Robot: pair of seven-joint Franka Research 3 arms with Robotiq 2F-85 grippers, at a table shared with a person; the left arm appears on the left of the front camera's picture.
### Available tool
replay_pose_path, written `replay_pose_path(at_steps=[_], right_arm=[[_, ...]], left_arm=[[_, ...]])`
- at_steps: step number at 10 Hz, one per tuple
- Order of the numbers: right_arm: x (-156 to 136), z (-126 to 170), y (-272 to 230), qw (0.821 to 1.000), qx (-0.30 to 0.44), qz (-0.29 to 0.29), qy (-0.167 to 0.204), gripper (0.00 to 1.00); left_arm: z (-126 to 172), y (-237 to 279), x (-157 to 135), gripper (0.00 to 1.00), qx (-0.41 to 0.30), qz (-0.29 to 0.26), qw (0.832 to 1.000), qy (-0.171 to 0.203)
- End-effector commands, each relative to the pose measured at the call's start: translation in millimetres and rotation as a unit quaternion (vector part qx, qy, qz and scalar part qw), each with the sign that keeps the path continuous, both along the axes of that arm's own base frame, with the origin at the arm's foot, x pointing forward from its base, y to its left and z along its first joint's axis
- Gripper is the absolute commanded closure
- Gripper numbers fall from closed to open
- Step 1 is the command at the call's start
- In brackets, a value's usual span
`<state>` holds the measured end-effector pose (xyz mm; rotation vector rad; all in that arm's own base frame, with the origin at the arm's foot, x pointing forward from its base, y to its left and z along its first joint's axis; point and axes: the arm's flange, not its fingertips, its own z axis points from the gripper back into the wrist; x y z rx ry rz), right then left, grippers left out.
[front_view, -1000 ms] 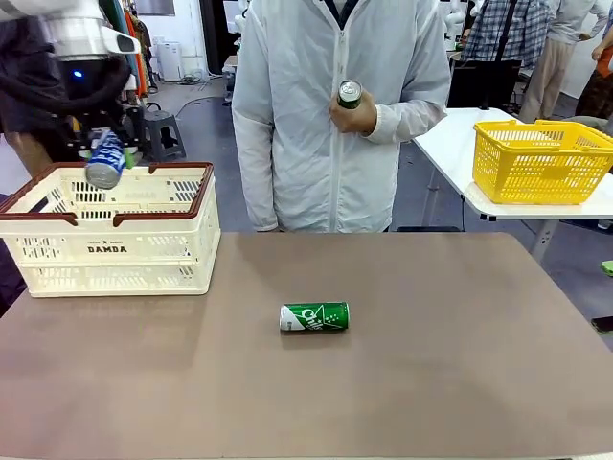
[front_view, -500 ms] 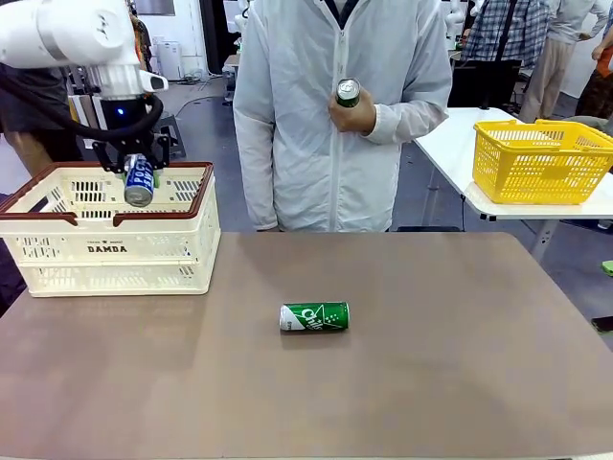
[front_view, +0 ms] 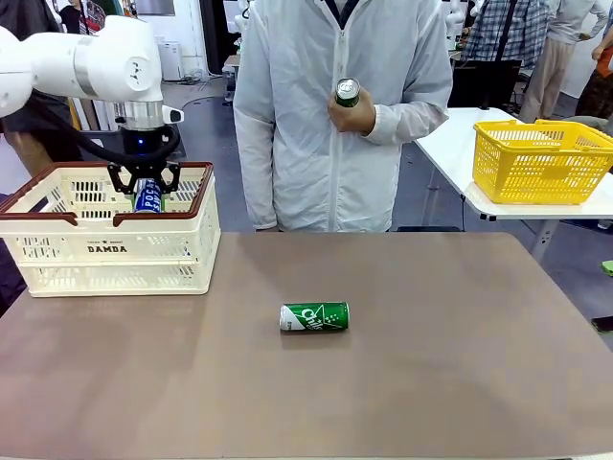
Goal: Place the drinks into the Shopping basket.
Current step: Pick up one drink and place it into the Shopping basket.
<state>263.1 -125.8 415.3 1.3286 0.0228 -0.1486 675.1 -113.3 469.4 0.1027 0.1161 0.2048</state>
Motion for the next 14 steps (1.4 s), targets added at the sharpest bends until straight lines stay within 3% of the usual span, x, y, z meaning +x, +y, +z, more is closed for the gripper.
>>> replay_pose_path(at_steps=[1,6,7,11,14], right_arm=[[2.3,6.5,0.5,1.0,0.01,-0.007,0.004,0.0],[2.3,6.5,0.5,1.0,0.01,-0.007,0.004,0.0],[2.3,6.5,0.5,1.0,0.01,-0.007,0.004,0.0],[2.3,6.5,0.5,1.0,0.01,-0.007,0.004,0.0],[2.3,6.5,0.5,1.0,0.01,-0.007,0.004,0.0]], left_arm=[[-1.1,1.7,-2.9,1.0,0.021,0.003,1.0,0.013],[-13.1,4.5,-6.7,1.0,0.012,-0.018,0.998,0.062],[-23.2,-1.3,-3.7,1.0,0.011,-0.014,0.999,0.044],[-27.4,-3.0,-3.4,1.0,0.011,-0.018,0.999,0.048],[-26.3,14.6,-4.4,1.0,-0.042,-0.026,0.999,-0.004]])
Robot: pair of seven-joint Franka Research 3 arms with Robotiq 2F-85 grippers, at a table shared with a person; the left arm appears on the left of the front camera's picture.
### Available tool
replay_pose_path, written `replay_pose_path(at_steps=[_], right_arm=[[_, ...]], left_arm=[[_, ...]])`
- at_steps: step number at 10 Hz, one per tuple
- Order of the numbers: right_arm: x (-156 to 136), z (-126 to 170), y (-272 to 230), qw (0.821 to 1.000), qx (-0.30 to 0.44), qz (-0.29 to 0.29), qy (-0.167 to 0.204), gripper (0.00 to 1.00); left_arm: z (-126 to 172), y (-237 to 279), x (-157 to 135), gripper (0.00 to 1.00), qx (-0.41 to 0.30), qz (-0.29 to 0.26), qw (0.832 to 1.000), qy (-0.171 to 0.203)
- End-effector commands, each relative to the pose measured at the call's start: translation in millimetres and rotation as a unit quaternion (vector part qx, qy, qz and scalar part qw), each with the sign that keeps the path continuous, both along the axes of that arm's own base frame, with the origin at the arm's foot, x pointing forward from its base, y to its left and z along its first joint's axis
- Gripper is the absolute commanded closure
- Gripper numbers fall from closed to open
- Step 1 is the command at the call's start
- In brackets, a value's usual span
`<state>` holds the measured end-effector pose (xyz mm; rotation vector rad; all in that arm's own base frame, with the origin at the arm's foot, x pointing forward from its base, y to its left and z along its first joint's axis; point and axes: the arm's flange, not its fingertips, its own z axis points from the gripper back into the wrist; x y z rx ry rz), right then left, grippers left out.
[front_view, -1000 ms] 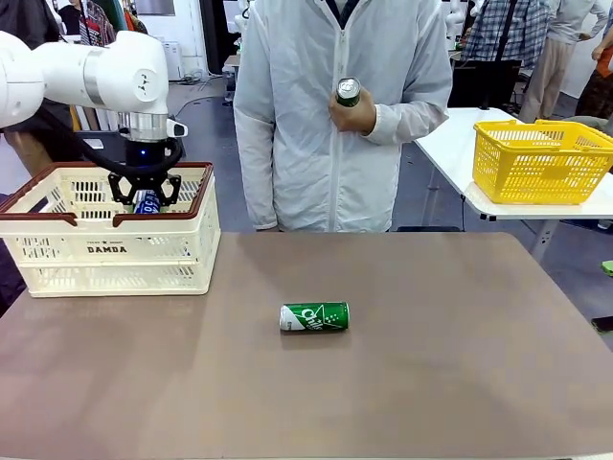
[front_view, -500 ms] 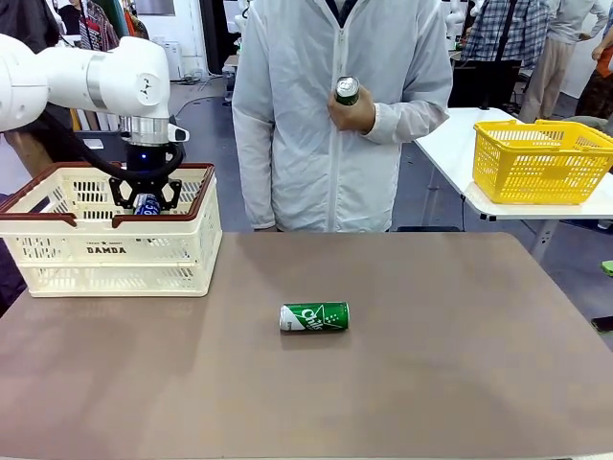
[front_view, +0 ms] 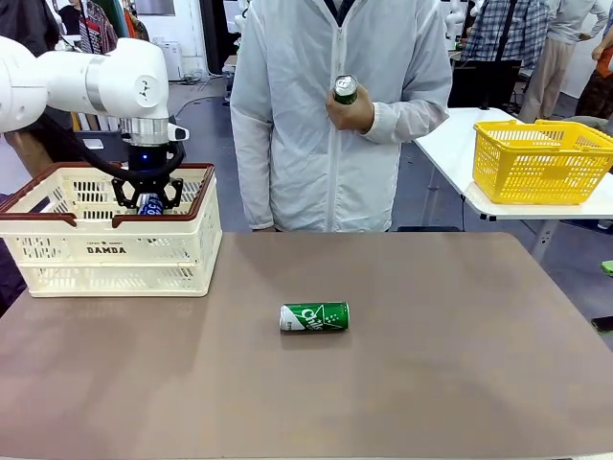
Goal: Place the drinks into the Shopping basket.
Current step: Pick up one drink and place it into the Shopping basket.
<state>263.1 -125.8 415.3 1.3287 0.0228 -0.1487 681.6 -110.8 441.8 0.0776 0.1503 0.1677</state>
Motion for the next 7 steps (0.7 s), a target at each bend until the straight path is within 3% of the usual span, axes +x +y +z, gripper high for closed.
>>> replay_pose_path(at_steps=[1,4,5,6,7], right_arm=[[2.3,6.5,0.5,1.0,0.01,-0.007,0.004,0.0],[2.3,6.5,0.5,1.0,0.01,-0.007,0.004,0.0],[2.3,6.5,0.5,1.0,0.01,-0.007,0.004,0.0],[2.3,6.5,0.5,1.0,0.01,-0.007,0.004,0.0],[2.3,6.5,0.5,1.0,0.01,-0.007,0.004,0.0]], left_arm=[[2.0,16.7,-13.1,1.0,-0.043,-0.01,0.998,-0.034],[-3.9,21.5,-14.3,1.0,-0.061,-0.042,0.997,-0.032],[-5.5,23.8,-14.4,0.41,-0.067,-0.047,0.996,-0.026],[-4.9,25.8,-16.4,0.0,-0.076,-0.055,0.995,-0.022],[-4.2,28.6,-17.4,0.0,-0.074,-0.043,0.996,-0.03]])
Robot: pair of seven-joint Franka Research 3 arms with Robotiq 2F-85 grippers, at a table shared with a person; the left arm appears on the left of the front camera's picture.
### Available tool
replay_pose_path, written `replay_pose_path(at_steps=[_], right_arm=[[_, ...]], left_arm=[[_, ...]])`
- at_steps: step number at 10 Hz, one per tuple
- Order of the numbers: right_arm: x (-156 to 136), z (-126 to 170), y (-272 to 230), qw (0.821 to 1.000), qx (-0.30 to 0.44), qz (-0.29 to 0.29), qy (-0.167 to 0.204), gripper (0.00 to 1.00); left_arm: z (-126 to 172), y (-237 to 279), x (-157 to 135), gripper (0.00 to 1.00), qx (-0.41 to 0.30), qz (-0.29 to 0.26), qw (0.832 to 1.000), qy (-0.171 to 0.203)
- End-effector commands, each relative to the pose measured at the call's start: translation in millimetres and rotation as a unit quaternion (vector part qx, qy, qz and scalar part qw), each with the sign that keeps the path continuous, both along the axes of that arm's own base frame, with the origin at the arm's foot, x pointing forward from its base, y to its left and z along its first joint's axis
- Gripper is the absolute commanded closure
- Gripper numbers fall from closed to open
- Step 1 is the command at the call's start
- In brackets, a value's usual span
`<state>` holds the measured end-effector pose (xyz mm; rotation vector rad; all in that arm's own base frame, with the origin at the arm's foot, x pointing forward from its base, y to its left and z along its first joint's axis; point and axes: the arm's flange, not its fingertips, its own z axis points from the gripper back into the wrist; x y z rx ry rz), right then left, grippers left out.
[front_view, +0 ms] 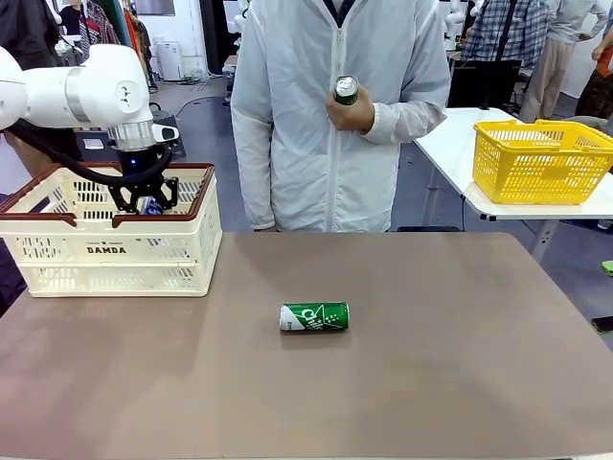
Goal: Place the drinks into the Shopping basket.
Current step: Pick up one drink and place it into the Shopping basket.
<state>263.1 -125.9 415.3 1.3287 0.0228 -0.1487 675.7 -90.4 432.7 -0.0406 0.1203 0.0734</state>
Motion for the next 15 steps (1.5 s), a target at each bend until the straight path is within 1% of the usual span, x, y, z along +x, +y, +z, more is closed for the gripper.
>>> replay_pose_path(at_steps=[1,3,5,7,8,9,10,11,12,13,14,15], right_arm=[[2.3,6.5,0.5,1.0,0.01,-0.007,0.004,0.0],[2.3,6.5,0.5,1.0,0.01,-0.007,0.004,0.0],[2.3,6.5,0.5,1.0,0.01,-0.007,0.004,0.0],[2.3,6.5,0.5,1.0,0.01,-0.007,0.004,0.0],[2.3,6.5,0.5,1.0,0.01,-0.007,0.004,0.0],[2.3,6.5,0.5,1.0,0.01,-0.007,0.004,0.0],[2.3,6.5,0.5,1.0,0.01,-0.007,0.004,0.0],[2.3,6.5,0.5,1.0,0.01,-0.007,0.004,0.0],[2.3,6.5,0.5,1.0,0.01,-0.007,0.004,0.0],[2.3,6.5,0.5,1.0,0.01,-0.007,0.004,0.0],[2.3,6.5,0.5,1.0,0.01,-0.007,0.004,0.0],[2.3,6.5,0.5,1.0,0.01,-0.007,0.004,0.0]], left_arm=[[6.2,10.4,-11.8,0.0,-0.015,0.004,1.0,-0.014],[14.3,11.5,-17.2,0.0,-0.026,0.012,0.999,-0.021],[31.6,13.0,-27.6,0.0,-0.041,0.023,0.998,-0.036],[75.9,18.8,-58.9,0.0,-0.073,0.033,0.995,-0.062],[102.1,22.6,-84.8,0.0,-0.098,0.027,0.992,-0.076],[122.1,27.1,-117.2,0.0,-0.114,0.022,0.99,-0.078],[137.8,34.2,-157.4,0.0,-0.166,0.079,0.98,-0.075],[142.5,46.3,-193.2,0.0,-0.211,0.089,0.971,-0.068],[141.9,60.5,-221.3,0.0,-0.271,0.128,0.952,-0.057],[134.7,84.0,-258.8,0.0,-0.352,0.142,0.925,-0.036],[121.4,107.1,-288.0,0.0,-0.413,0.13,0.901,-0.011],[99.9,132.4,-312.9,0.0,-0.478,0.098,0.873,0.018]])
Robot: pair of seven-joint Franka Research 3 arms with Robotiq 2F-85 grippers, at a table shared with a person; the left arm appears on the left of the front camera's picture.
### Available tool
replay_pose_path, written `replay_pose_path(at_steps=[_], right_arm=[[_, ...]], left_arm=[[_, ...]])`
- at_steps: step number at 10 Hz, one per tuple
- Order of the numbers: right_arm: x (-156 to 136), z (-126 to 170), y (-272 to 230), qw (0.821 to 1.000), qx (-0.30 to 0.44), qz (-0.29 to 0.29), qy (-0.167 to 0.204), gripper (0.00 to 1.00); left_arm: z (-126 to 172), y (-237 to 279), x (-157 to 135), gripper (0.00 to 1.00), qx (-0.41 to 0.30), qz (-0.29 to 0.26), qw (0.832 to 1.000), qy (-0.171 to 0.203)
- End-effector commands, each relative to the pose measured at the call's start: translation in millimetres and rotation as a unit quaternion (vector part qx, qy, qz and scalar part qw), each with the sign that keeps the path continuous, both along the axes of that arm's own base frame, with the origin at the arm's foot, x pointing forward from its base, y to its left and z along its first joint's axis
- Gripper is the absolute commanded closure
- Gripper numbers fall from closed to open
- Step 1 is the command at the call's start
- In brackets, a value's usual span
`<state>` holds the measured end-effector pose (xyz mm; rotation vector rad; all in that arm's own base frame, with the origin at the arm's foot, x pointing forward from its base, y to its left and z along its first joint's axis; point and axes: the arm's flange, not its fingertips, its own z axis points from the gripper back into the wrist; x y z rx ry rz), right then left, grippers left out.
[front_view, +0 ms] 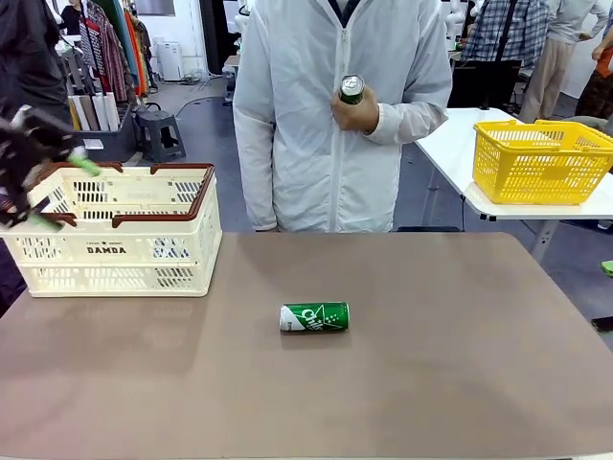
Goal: Place the drinks into the Shopping basket.
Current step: Pick up one drink and place it into the Shopping basket.
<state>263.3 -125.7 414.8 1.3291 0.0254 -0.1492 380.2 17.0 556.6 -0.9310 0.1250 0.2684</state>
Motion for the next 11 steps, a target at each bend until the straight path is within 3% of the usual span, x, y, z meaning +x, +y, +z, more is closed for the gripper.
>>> replay_pose_path(at_steps=[1,3,5,6,11], right_arm=[[2.1,6.9,0.4,1.0,0.01,-0.008,0.003,0.0],[2.1,6.9,0.4,1.0,0.01,-0.008,0.003,0.0],[2.1,6.9,0.4,1.0,0.01,-0.008,0.003,0.0],[2.1,6.9,0.4,1.0,0.01,-0.008,0.003,0.0],[2.1,6.9,0.4,1.0,0.01,-0.008,0.003,0.0]], left_arm=[[-47.4,46.0,-30.1,0.0,-0.102,-0.078,0.992,0.002],[-101.9,91.8,-39.1,0.0,-0.178,-0.104,0.978,-0.006],[-169.5,139.2,-36.1,0.0,-0.27,-0.065,0.959,-0.048],[-112.8,94.0,-63.2,0.0,-0.199,-0.078,0.976,-0.024],[-112.8,94.0,-63.2,0.0,-0.199,-0.078,0.976,-0.024]])
